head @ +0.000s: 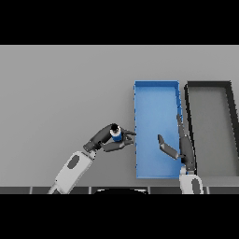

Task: Pick up the blue pipe and place it into the blue bin.

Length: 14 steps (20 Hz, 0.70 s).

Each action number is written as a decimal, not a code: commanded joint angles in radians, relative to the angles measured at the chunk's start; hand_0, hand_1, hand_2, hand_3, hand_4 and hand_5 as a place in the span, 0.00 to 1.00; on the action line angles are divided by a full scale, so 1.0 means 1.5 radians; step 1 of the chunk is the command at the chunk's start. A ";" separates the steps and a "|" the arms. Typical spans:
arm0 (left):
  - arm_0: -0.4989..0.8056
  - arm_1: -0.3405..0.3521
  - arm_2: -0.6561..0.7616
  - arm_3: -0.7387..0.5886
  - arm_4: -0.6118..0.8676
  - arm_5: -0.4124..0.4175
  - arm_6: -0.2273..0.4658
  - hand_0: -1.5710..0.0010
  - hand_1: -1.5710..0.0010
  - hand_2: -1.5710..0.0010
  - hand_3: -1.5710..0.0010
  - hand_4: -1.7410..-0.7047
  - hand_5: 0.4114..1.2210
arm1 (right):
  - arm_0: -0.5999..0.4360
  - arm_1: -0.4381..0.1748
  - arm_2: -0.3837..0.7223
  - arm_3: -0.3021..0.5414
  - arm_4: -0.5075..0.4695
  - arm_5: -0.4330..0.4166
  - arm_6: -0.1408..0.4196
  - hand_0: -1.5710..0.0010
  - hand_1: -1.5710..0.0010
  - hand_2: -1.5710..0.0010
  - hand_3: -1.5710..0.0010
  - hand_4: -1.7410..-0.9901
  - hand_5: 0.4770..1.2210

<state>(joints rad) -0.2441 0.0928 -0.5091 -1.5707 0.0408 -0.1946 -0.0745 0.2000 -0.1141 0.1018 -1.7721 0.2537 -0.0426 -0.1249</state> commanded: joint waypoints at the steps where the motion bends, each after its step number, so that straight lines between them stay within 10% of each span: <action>1: -0.007 -0.004 0.005 0.006 -0.003 0.002 0.002 0.00 0.00 0.00 0.00 0.27 1.00 | 0.031 0.015 0.008 -0.026 0.022 -0.024 0.006 1.00 1.00 1.00 1.00 0.80 0.22; 6: -0.008 -0.015 0.015 0.011 -0.016 -0.008 -0.010 0.00 0.00 0.00 0.00 0.26 1.00 | 0.133 0.071 0.046 -0.122 0.104 -0.096 0.026 1.00 1.00 0.99 1.00 0.74 0.22; 8: -0.008 -0.011 0.020 0.005 -0.014 -0.020 0.001 0.00 0.00 0.00 0.00 0.26 1.00 | 0.147 0.066 0.045 -0.163 0.004 -0.037 -0.021 1.00 0.99 0.96 1.00 0.72 0.22; 14: 0.003 -0.030 0.017 -0.007 -0.025 -0.034 0.012 0.00 0.00 0.00 0.00 0.26 1.00 | 0.023 -0.024 0.054 -0.228 -0.166 0.137 0.204 1.00 0.99 0.93 1.00 0.67 0.13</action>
<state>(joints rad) -0.2396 0.0473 -0.4834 -1.5813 0.0019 -0.2474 -0.0587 0.2339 -0.1503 0.1827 -2.1046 0.0066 0.1628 0.1804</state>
